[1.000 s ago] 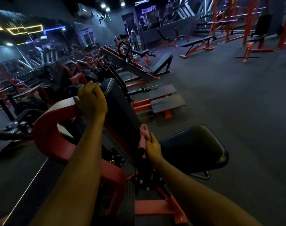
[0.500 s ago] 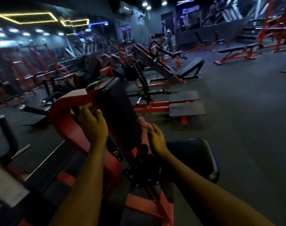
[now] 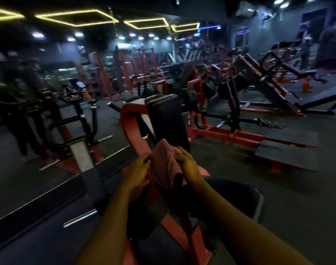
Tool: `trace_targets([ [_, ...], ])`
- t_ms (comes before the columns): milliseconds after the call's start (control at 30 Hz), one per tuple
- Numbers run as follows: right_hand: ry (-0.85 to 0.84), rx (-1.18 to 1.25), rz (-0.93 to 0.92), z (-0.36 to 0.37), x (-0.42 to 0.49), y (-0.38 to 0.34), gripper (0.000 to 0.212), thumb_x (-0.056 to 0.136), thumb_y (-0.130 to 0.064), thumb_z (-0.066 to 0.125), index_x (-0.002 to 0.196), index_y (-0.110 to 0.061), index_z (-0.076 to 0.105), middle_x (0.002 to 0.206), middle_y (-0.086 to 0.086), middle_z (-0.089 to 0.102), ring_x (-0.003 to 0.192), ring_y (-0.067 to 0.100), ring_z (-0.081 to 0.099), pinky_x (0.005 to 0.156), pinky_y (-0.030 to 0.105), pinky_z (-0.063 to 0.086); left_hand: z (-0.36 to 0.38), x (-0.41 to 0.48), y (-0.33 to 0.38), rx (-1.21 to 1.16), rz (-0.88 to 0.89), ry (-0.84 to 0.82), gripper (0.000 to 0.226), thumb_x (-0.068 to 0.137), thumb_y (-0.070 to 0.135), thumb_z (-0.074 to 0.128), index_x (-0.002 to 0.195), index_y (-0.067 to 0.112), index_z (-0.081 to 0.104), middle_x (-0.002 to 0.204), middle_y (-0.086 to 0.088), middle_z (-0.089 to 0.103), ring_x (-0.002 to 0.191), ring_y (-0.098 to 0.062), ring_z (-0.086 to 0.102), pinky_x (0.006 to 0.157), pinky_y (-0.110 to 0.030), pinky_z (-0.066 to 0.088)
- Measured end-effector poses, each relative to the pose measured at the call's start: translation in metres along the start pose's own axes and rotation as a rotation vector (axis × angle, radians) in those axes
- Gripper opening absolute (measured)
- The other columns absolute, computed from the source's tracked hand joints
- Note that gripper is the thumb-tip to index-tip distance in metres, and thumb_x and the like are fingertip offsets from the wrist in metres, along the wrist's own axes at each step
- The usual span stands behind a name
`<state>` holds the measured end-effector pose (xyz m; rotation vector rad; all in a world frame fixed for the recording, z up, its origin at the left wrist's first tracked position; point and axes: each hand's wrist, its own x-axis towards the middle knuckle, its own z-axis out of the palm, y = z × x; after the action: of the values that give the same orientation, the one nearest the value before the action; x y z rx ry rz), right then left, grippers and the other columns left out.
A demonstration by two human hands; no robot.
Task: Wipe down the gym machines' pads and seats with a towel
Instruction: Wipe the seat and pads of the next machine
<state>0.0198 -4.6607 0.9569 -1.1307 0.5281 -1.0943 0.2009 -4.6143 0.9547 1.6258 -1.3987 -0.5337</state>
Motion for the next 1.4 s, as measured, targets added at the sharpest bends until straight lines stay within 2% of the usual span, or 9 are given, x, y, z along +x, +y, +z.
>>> trace_targets([
  [100,-0.099,0.089,0.051,0.012,-0.021,-0.006,0.015,0.095,0.007,0.044,0.094,-0.003,0.056,0.081,0.006,0.057,0.070,0.011,0.061,0.063,0.018,0.050,-0.016,-0.038,0.007,0.078,-0.040,0.063,0.051,0.091,-0.011,0.052,0.099,0.038,0.062,0.100,0.008,0.069,0.091,-0.013,0.062,0.077,-0.025,0.049],
  [167,-0.145,0.182,0.102,0.021,-0.038,-0.006,0.001,0.092,-0.006,0.056,0.092,-0.006,0.055,0.085,0.007,0.054,0.076,0.015,0.056,0.068,0.022,0.048,-0.030,-0.068,0.011,0.160,-0.050,0.071,0.029,0.096,0.003,0.056,0.103,0.029,0.065,0.108,-0.001,0.068,0.101,-0.019,0.063,0.085,-0.031,0.049],
  [300,-0.171,0.142,0.217,0.037,-0.082,-0.013,0.026,0.107,-0.016,0.045,0.086,-0.014,0.060,0.078,-0.004,0.067,0.076,0.009,0.063,0.072,0.020,0.051,-0.050,-0.139,0.024,0.286,-0.138,0.108,0.019,0.103,0.026,0.054,0.113,0.010,0.060,0.112,-0.013,0.068,0.105,-0.032,0.064,0.094,-0.050,0.050],
  [467,-0.377,-0.246,0.161,0.048,-0.145,-0.011,0.031,0.091,-0.027,0.076,0.117,-0.013,0.068,0.111,0.008,0.074,0.105,0.025,0.071,0.090,0.039,0.060,-0.062,-0.234,0.058,0.389,-0.140,0.217,0.017,0.101,0.021,0.059,0.112,0.008,0.061,0.109,-0.009,0.068,0.100,-0.025,0.063,0.091,-0.039,0.048],
  [700,-0.555,-0.501,0.014,0.070,-0.221,-0.015,0.018,0.084,-0.016,0.082,0.090,-0.024,0.067,0.097,0.002,0.071,0.093,0.023,0.069,0.082,0.038,0.059,-0.090,-0.371,0.110,0.486,-0.314,0.317,0.025,0.083,0.030,0.082,0.103,0.020,0.071,0.102,0.004,0.068,0.093,-0.012,0.064,0.083,-0.028,0.050],
  [833,-0.720,-0.562,-0.057,0.082,-0.265,-0.023,0.020,0.081,-0.018,0.085,0.086,-0.017,0.066,0.089,0.004,0.070,0.084,0.020,0.066,0.078,0.033,0.054,-0.086,-0.456,0.131,0.541,-0.557,0.301,0.038,0.078,0.030,0.086,0.104,0.007,0.073,0.095,-0.005,0.069,0.079,-0.011,0.062,0.065,-0.012,0.044],
  [933,-0.836,-0.575,-0.137,0.089,-0.303,-0.025,0.038,0.077,-0.021,0.089,0.072,-0.027,0.051,0.074,-0.005,0.057,0.071,0.014,0.054,0.066,0.024,0.045,-0.065,-0.521,0.146,0.551,-0.691,0.432,0.050,0.086,0.036,0.079,0.121,0.004,0.063,0.114,-0.013,0.066,0.107,-0.030,0.064,0.083,-0.023,0.044],
  [1033,-0.988,-0.585,-0.159,0.086,-0.356,-0.031,0.046,0.077,-0.024,0.089,0.072,-0.031,0.044,0.071,-0.010,0.049,0.064,0.006,0.044,0.056,0.012,0.037,-0.024,-0.594,0.182,0.607,-0.783,0.564,0.043,0.093,0.042,0.070,0.119,0.010,0.061,0.114,-0.009,0.063,0.107,-0.025,0.061,0.088,-0.030,0.043],
  [1400,-1.573,-0.379,0.036,0.089,-0.592,-0.052,0.026,0.093,-0.030,0.074,0.091,-0.021,0.050,0.094,0.009,0.061,0.088,0.024,0.062,0.077,0.044,0.059,0.110,-0.840,0.327,0.690,-1.139,1.007,0.014,0.093,0.028,0.072,0.091,0.015,0.066,0.082,0.003,0.063,0.072,-0.009,0.057,0.056,-0.016,0.036],
])
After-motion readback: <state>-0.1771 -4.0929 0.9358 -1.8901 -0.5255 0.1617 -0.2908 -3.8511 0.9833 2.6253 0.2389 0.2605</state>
